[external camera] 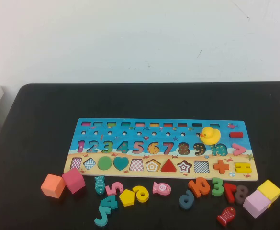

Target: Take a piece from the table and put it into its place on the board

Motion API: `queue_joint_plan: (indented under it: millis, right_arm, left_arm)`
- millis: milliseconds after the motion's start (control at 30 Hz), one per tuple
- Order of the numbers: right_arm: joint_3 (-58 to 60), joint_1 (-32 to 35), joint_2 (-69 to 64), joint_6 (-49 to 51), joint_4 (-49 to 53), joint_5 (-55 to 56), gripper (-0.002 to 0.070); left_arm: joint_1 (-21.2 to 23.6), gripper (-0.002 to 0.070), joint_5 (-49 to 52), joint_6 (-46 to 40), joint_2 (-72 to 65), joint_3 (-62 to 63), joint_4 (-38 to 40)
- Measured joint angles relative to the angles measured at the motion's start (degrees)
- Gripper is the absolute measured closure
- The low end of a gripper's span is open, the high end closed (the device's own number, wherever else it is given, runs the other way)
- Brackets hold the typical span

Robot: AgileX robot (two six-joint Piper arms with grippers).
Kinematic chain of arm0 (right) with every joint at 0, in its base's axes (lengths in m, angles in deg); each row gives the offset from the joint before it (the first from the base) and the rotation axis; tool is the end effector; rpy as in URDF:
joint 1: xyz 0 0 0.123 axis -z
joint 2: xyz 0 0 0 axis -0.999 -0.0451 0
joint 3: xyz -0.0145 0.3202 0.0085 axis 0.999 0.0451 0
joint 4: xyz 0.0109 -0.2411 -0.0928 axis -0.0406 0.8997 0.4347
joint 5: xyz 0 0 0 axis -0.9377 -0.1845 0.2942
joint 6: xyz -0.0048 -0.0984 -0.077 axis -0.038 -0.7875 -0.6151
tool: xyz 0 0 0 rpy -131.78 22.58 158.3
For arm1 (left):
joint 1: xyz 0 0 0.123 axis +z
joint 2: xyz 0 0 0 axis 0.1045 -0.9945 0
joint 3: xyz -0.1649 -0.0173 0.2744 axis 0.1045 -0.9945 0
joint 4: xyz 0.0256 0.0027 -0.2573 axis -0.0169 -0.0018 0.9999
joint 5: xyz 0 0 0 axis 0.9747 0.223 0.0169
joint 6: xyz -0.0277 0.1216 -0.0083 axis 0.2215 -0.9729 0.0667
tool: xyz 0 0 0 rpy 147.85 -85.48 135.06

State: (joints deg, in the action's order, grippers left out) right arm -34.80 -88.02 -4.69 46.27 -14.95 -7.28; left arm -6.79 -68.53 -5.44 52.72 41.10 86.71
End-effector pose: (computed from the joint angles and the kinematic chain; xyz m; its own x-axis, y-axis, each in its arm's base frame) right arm 0.0568 -0.0026 0.1641 -0.2726 0.0575 -0.9604 0.0298 0.9982 0.0513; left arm 0.0580 -0.0032 0.1721 -0.2234 0.0131 -0.9746 0.0348 0.9994 0.0055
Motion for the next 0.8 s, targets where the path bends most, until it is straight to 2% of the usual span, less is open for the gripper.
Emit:
queue_joint_plan:
  millis: [433, 567, 667, 800]
  right_arm:
    - [0.0, 0.0, 0.0, 0.0, 0.0, 0.0, 0.0657]
    - [0.0, 0.0, 0.0, 0.0, 0.0, 0.0, 0.0658]
    - [0.0, 0.0, 0.0, 0.0, 0.0, 0.0, 0.0657]
    - [0.0, 0.0, 0.0, 0.0, 0.0, 0.0, 0.0657]
  left_arm:
    - [0.0, 0.0675, 0.0, 3.0, 0.0, 0.0, 0.1]
    - [0.0, 0.0675, -0.3, 3.0, 0.0, 0.0, 3.2]
    - [0.0, 0.0675, -1.0, 3.3, 0.0, 0.0, 12.6]
    - [0.0, 0.0675, -1.2, 5.6, 0.0, -0.1, 33.7]
